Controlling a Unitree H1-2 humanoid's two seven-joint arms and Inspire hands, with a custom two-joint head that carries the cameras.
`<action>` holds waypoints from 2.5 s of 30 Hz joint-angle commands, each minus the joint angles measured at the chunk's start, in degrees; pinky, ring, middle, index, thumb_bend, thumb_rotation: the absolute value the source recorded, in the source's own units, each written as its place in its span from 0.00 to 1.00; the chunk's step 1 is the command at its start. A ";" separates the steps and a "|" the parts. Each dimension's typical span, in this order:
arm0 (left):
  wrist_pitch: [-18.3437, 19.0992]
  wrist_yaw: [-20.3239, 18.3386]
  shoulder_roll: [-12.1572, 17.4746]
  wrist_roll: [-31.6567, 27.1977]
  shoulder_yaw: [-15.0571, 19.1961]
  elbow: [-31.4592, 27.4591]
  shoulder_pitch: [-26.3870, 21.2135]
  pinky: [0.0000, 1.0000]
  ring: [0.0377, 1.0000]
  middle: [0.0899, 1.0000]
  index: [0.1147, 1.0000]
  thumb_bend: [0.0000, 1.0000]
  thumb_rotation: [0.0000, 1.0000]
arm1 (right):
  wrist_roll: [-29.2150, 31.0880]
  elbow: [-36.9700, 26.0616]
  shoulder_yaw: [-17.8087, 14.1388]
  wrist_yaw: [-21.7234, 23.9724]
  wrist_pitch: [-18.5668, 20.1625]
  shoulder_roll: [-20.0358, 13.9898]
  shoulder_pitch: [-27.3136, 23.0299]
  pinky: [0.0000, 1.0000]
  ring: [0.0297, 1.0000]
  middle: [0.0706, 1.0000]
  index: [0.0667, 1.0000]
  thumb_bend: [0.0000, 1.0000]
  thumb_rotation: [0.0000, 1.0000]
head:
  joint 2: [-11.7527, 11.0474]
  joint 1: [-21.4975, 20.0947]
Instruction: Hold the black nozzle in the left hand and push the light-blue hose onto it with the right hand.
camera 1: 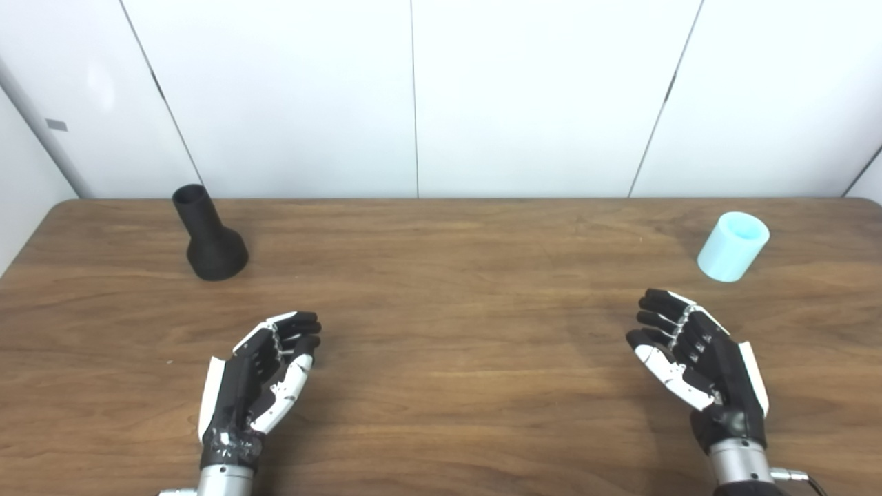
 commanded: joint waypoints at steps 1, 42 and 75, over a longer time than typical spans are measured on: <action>-0.91 0.05 -0.53 -0.39 0.06 -1.55 0.54 0.58 0.64 0.65 0.63 0.29 0.31 | -0.13 -2.49 -0.05 0.34 -0.53 -0.45 -0.75 0.68 0.71 0.70 0.67 0.29 0.14 | 0.07 -0.09; 7.56 3.22 -3.00 10.46 -4.06 -4.87 -0.23 0.58 0.67 0.68 0.66 0.45 0.36 | 3.43 -4.24 -2.72 1.95 0.96 -2.81 -1.11 0.72 0.77 0.76 0.71 0.19 0.00 | -1.08 16.82; 9.61 14.55 0.25 13.89 10.72 -0.53 -16.06 0.92 0.97 0.97 1.00 0.81 0.31 | 7.03 -3.95 -4.87 2.89 2.51 -4.69 -1.64 0.50 0.61 0.61 0.56 0.42 0.37 | -4.02 26.29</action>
